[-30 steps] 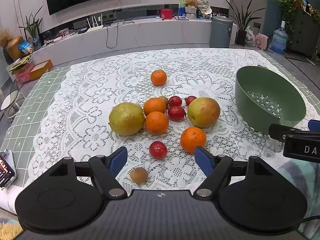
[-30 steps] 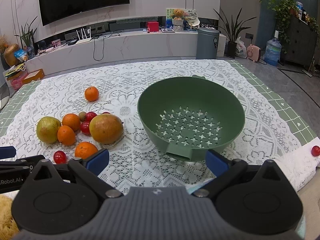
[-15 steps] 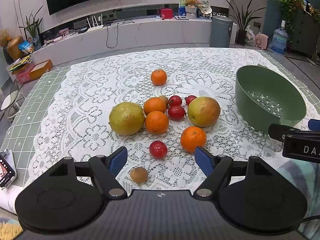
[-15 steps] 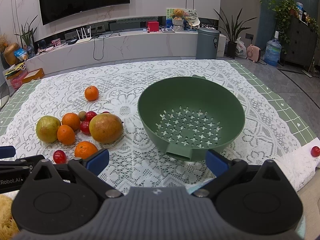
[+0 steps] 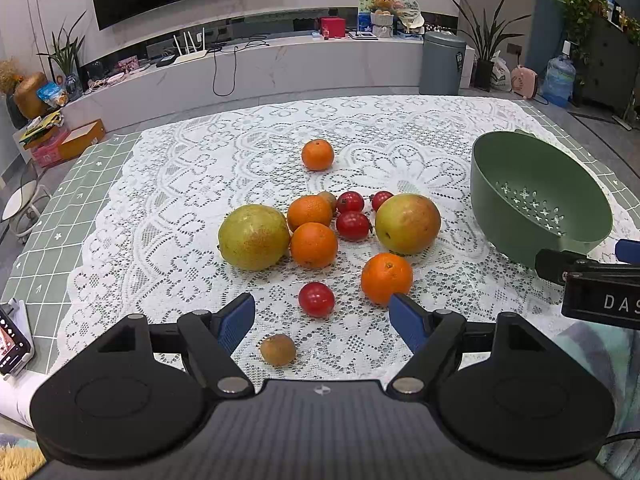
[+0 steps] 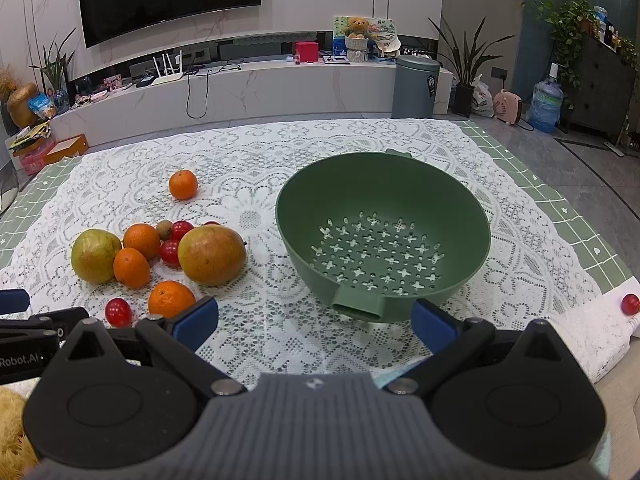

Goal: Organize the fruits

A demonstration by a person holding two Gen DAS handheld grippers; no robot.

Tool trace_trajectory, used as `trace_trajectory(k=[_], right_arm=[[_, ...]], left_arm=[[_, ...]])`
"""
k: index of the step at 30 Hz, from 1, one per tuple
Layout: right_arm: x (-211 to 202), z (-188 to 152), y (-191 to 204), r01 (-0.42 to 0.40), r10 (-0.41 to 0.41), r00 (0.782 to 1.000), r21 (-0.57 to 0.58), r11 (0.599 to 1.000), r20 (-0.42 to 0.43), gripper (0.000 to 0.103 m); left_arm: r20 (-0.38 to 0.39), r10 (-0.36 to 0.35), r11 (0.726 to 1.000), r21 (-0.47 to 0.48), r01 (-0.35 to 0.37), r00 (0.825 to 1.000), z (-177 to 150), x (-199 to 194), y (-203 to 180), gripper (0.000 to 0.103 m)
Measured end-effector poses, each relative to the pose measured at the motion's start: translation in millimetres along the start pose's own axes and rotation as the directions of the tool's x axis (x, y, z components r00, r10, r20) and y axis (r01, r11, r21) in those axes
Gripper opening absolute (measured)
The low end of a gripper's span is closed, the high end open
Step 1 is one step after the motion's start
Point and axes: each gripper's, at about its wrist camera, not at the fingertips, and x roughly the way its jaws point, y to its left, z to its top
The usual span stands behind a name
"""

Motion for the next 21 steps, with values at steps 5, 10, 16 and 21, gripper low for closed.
trace_trajectory(k=[5, 10, 16, 21], right_arm=[[-0.1, -2.7, -0.3, 0.001, -0.001, 1.0, -0.002, 1.0, -0.001, 0.099], [2.2, -2.0, 1.6, 0.003, -0.003, 1.0, -0.003, 1.0, -0.001, 0.099], [1.7, -1.8, 1.2, 0.006, -0.006, 1.0, -0.007, 1.0, -0.002, 0.099], [1.2, -2.2, 0.1, 0.009, -0.009, 1.0, -0.01, 1.0, -0.003, 0.099]], left_arm=[[0.0, 0.001, 1.0, 0.0, -0.001, 1.0, 0.2, 0.1, -0.2, 0.089], [0.0, 0.001, 1.0, 0.0, -0.001, 1.0, 0.3, 0.1, -0.3, 0.089], [0.0, 0.0, 1.0, 0.001, 0.0, 1.0, 0.3, 0.1, -0.3, 0.089], [0.0, 0.001, 1.0, 0.0, -0.001, 1.0, 0.4, 0.1, -0.3, 0.089]])
